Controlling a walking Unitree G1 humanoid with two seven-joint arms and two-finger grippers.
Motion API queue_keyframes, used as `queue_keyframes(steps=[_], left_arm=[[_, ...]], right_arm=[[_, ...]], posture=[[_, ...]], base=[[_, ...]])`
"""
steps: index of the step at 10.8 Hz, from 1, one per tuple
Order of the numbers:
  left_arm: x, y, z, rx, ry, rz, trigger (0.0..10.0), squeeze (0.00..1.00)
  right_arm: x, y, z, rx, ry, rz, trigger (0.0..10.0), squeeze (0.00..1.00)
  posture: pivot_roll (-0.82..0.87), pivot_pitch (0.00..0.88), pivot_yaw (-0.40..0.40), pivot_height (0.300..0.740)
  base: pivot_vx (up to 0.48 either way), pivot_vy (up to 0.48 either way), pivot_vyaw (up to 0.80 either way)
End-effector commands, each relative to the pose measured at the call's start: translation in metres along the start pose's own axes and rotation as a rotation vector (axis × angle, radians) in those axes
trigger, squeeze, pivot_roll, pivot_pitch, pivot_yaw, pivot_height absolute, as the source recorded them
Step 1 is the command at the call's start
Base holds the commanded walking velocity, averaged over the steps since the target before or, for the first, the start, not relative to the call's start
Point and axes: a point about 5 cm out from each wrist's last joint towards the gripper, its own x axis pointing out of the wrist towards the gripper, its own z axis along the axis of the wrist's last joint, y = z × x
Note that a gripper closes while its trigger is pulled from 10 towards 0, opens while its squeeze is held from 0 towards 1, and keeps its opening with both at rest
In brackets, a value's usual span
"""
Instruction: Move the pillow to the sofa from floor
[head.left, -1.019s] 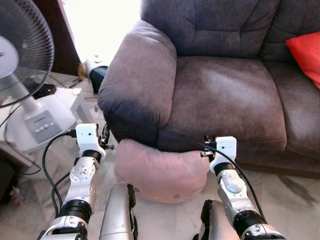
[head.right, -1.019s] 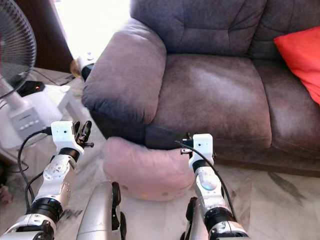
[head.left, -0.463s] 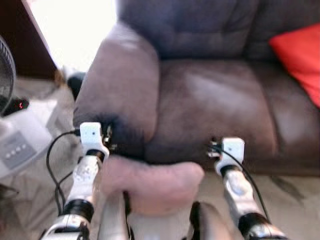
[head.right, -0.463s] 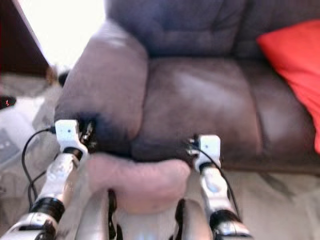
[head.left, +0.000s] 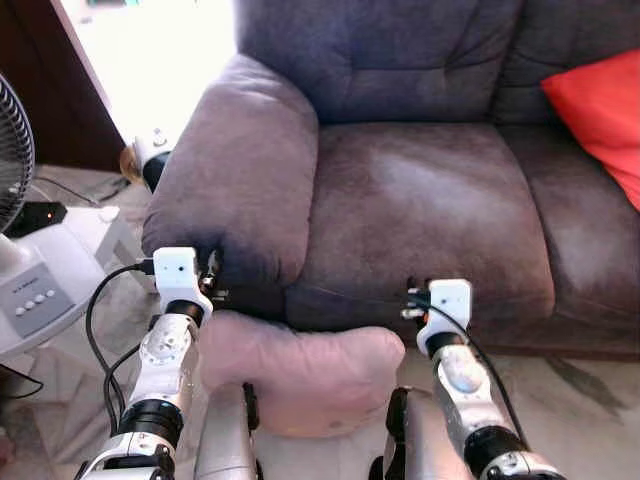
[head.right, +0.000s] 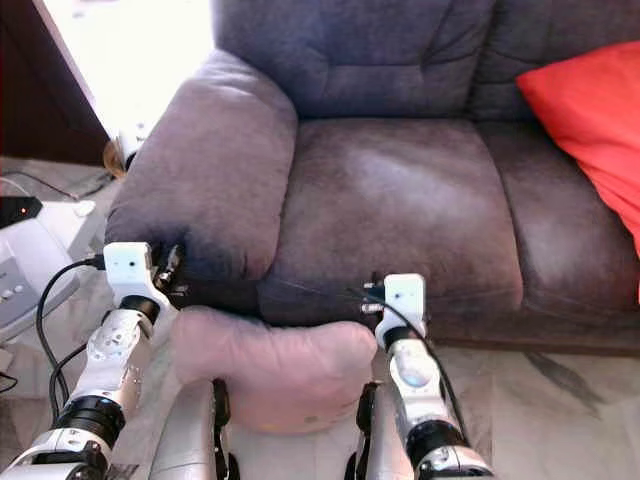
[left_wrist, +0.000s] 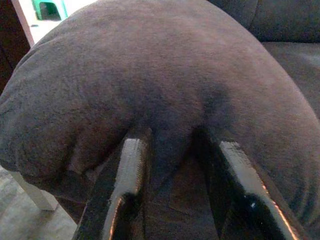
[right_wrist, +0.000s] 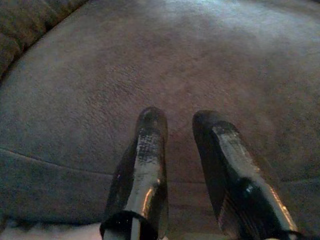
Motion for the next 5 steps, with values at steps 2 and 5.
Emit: queue_keyframes(steps=[2, 5], left_arm=[[-0.0018, 0.0014, -0.0040, 0.000, 0.021, 0.005, 10.0, 0.00], [-0.0015, 0.0015, -0.0040, -0.001, 0.024, 0.006, 10.0, 0.00]], right_arm=[[-0.0036, -0.0027, -0.0058, 0.007, 0.019, -0.002, 10.0, 0.00], [-0.0070, 0.0027, -0.0121, 0.019, 0.046, 0.040, 10.0, 0.00]], posture=[[0.16, 0.164, 0.008, 0.558], [0.16, 0.170, 0.007, 0.545]], base=[[0.000, 0.000, 0.00], [0.000, 0.000, 0.00]])
